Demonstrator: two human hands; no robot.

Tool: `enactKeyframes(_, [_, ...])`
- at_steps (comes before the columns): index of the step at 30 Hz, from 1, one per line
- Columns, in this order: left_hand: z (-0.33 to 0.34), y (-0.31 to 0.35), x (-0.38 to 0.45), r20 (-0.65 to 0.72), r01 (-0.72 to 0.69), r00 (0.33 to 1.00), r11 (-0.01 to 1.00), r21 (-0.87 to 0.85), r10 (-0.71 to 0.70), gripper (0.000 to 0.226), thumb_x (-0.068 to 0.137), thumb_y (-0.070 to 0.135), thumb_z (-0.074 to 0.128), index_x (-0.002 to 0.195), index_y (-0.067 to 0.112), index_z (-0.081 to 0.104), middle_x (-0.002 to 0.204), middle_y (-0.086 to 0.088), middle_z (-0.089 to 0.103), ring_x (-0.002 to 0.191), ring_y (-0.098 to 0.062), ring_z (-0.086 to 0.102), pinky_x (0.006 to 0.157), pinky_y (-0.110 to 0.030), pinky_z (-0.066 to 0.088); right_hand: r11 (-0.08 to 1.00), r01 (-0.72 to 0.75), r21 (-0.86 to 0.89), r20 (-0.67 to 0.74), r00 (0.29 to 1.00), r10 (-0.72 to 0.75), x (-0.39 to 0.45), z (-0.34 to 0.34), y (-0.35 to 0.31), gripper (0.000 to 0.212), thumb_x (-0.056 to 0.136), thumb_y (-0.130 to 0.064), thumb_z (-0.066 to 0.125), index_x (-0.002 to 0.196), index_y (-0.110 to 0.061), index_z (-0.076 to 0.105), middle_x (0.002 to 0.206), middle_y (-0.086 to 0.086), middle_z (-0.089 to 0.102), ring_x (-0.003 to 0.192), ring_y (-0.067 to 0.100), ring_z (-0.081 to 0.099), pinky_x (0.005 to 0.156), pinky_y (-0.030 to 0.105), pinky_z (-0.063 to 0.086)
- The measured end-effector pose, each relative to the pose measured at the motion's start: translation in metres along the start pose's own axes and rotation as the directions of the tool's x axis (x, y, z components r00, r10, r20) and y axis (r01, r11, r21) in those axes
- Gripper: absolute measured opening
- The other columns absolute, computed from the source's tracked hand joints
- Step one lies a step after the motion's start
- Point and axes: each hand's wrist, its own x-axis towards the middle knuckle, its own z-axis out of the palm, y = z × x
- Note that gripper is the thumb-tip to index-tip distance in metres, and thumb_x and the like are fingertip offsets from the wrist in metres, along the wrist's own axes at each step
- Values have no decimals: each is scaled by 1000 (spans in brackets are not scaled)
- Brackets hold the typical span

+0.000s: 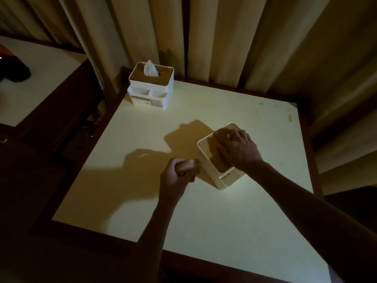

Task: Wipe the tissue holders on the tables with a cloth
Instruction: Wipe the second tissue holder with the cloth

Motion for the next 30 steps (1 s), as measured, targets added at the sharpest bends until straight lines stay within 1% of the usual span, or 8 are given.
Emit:
enactKeyframes(2, [10,2,4,12,-34,999,999,-19,34,28,76,33,78,97,21,63,84,6,68,75,-9,65,61,-25,55,998,39,53,4,999,-39,5,3,9,50,94,-49,34,140,-33,45,131,13,46,114,36,42,101,48,38])
enactKeyframes(5, [23,-1,14,-72,-106,991,992,67,110,31,73,29,80,100,21,68,96,8,68,86,-6,61,70,-16,51,992,38,121,-110,994,-25,2,14,15,44,95,-43,43,138,-39,46,132,10,46,114,34,40,91,47,43])
enactKeyframes(9, [34,-10,24,-177,-131,975,991,16,132,35,73,16,77,107,21,70,109,8,66,98,-3,58,78,-4,43,989,21,147,-183,983,7,4,24,15,48,92,-50,32,137,-44,45,130,11,46,112,32,40,90,46,42])
enactKeyframes(13, [46,-18,26,-239,-260,939,965,-22,247,31,76,11,76,106,15,71,109,4,68,100,-4,61,86,-20,51,990,48,133,-215,976,-19,4,34,19,46,95,-52,29,138,-45,43,126,12,47,108,30,41,94,45,40])
enactKeyframes(17, [62,-28,25,-282,-360,904,928,-99,321,30,86,27,68,109,8,71,115,-3,66,103,-12,64,81,-29,56,990,55,128,-239,971,-24,5,37,22,47,95,-55,26,139,-47,40,125,9,45,110,26,38,94,42,36])
enactKeyframes(20, [69,-27,23,-319,-324,913,928,-185,255,24,90,21,64,110,10,70,116,-2,66,106,-7,62,80,-13,50,991,66,119,-251,967,-34,6,39,22,47,95,-55,25,139,-46,40,127,8,45,110,25,36,94,41,35])
enactKeyframes(24, [69,-10,38,-312,-138,950,935,-327,31,23,90,20,65,112,15,70,109,4,71,99,-4,66,79,-11,50,991,54,122,-226,974,-25,7,39,21,48,95,-56,23,140,-48,36,130,7,43,114,25,35,96,41,34])
enactKeyframes(30, [73,7,21,-371,-126,928,969,-213,39,25,89,19,66,113,11,69,107,6,70,90,8,63,73,-4,46,992,71,105,-263,964,-41,6,40,22,45,95,-51,32,139,-45,41,127,7,45,109,24,35,92,40,36])
